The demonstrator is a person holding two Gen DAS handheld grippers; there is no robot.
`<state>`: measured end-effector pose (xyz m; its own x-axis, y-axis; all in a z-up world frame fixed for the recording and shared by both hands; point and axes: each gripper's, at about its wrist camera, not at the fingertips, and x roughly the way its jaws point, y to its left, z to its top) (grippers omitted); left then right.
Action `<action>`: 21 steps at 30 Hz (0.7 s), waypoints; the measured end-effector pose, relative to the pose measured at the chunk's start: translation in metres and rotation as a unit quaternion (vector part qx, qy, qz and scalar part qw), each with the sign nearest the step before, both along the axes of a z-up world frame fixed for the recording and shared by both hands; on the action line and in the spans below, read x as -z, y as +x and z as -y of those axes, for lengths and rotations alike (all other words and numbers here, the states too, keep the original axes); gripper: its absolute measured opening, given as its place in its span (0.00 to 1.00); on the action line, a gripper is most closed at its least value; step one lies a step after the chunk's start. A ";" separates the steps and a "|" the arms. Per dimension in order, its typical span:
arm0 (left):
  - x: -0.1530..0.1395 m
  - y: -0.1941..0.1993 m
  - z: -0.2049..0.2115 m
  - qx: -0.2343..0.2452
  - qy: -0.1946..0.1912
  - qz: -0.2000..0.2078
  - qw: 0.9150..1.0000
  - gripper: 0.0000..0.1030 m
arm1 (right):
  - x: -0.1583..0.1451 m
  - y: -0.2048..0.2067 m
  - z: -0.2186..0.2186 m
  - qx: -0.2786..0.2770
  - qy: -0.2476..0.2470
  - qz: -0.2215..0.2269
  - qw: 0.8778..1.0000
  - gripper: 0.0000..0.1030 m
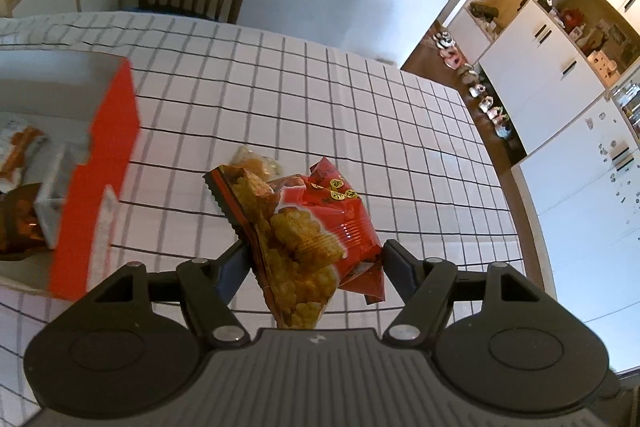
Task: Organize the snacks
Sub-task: 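Carry the red chip bag and yellow packet over the red box with both tools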
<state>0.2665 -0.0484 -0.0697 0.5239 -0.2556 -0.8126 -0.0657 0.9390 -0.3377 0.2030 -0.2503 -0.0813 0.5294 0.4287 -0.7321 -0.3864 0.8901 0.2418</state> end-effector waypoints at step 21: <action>-0.039 -0.053 -0.109 -0.023 0.031 0.029 0.999 0.70 | -0.056 -0.001 -0.080 -0.054 0.001 0.051 0.997 0.27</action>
